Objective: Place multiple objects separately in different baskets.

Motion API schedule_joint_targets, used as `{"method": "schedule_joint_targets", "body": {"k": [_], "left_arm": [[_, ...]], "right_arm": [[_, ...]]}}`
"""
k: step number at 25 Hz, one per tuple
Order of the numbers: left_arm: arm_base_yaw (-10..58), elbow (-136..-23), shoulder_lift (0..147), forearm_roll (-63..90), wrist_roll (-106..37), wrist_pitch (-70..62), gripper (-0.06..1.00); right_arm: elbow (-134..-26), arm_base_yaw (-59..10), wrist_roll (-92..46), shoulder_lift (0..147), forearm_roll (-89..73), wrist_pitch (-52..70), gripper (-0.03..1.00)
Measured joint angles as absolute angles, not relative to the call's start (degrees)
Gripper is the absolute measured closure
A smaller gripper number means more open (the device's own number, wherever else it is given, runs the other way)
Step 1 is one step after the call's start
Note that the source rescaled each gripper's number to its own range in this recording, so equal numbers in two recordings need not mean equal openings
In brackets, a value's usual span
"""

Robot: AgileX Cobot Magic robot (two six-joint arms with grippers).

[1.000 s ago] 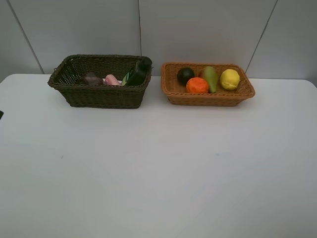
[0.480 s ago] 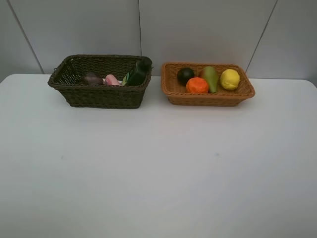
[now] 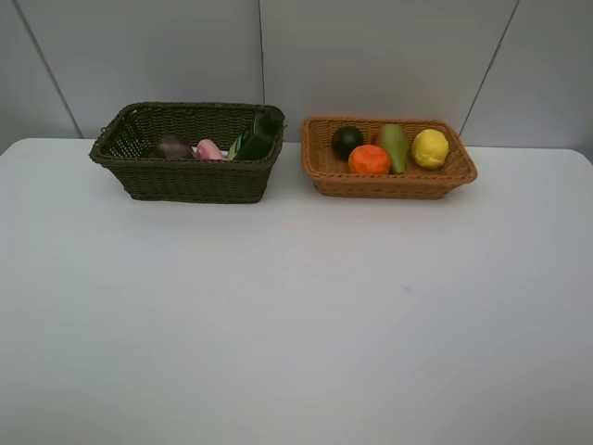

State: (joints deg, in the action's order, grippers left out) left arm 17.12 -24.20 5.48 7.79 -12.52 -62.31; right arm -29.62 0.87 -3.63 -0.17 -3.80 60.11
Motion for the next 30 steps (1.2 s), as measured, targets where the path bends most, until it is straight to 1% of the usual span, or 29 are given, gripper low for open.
{"method": "schedule_joint_targets", "body": {"k": [5,11,16,22,30], "left_arm": [[10.4,-24.0,-0.1,7.9,-12.0,-62.3,-0.06],[3.0,-24.0,-0.3,9.2,-6.8,-62.0,-0.06],[-1.0,-24.0,-0.3,9.4,-6.5,-62.0,-0.06],[-3.8,-24.0,-0.3,9.5,-6.4,-62.0,-0.06],[-4.0,-24.0,-0.3,9.5,-6.4,-62.0,-0.06]], "right_arm": [[-29.6,0.9,-3.6,-0.2,-3.8,60.1,-0.01],[-29.6,0.9,-3.6,-0.2,-3.8,60.1,-0.01],[-29.6,0.9,-3.6,-0.2,-3.8,60.1,-0.01],[-29.6,0.9,-3.6,-0.2,-3.8,60.1,-0.01],[-29.6,0.9,-3.6,-0.2,-3.8,60.1,-0.01]]}}
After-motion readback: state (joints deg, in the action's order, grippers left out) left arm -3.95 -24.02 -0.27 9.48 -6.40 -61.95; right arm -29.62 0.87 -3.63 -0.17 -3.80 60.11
